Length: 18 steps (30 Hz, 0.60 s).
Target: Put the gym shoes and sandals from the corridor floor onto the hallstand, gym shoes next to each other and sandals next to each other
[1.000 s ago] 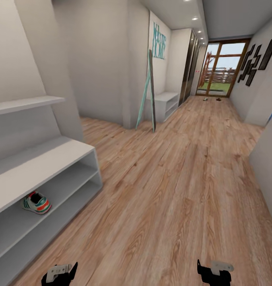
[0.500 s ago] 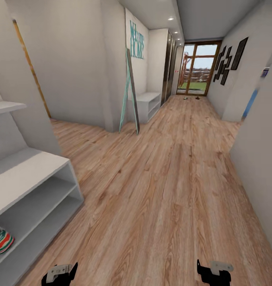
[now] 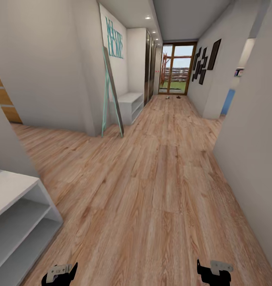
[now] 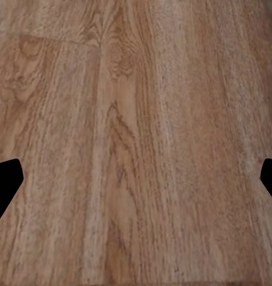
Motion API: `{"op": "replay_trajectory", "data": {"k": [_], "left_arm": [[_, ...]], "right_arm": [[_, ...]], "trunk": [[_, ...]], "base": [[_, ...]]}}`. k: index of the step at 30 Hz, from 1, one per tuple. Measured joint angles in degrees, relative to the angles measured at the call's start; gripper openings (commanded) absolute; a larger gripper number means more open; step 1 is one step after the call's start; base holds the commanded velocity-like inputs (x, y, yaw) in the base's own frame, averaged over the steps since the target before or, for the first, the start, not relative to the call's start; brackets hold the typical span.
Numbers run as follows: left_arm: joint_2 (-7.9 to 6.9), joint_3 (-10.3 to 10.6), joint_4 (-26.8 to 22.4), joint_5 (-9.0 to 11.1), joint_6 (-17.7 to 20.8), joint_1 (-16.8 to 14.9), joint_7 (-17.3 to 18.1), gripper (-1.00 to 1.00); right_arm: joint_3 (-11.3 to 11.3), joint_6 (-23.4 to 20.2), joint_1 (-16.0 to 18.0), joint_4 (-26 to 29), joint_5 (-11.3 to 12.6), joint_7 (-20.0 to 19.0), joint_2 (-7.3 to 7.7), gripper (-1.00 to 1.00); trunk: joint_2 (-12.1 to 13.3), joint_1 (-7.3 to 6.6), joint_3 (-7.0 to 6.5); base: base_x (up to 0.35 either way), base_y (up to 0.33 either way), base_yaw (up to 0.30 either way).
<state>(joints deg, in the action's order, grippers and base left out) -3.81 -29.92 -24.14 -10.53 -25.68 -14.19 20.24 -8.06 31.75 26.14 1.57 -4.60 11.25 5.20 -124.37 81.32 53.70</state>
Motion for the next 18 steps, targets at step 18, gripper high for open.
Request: {"op": "replay_trajectory", "data": {"k": [18], "left_arm": [[0.0,0.0,0.0,0.0,0.0,0.0,0.0,1.0]], "right_arm": [[0.0,0.0,0.0,0.0,0.0,0.0,-0.09,1.0]], "trunk": [[0.0,0.0,0.0]], "base": [[0.339,0.007,-0.269]]}}
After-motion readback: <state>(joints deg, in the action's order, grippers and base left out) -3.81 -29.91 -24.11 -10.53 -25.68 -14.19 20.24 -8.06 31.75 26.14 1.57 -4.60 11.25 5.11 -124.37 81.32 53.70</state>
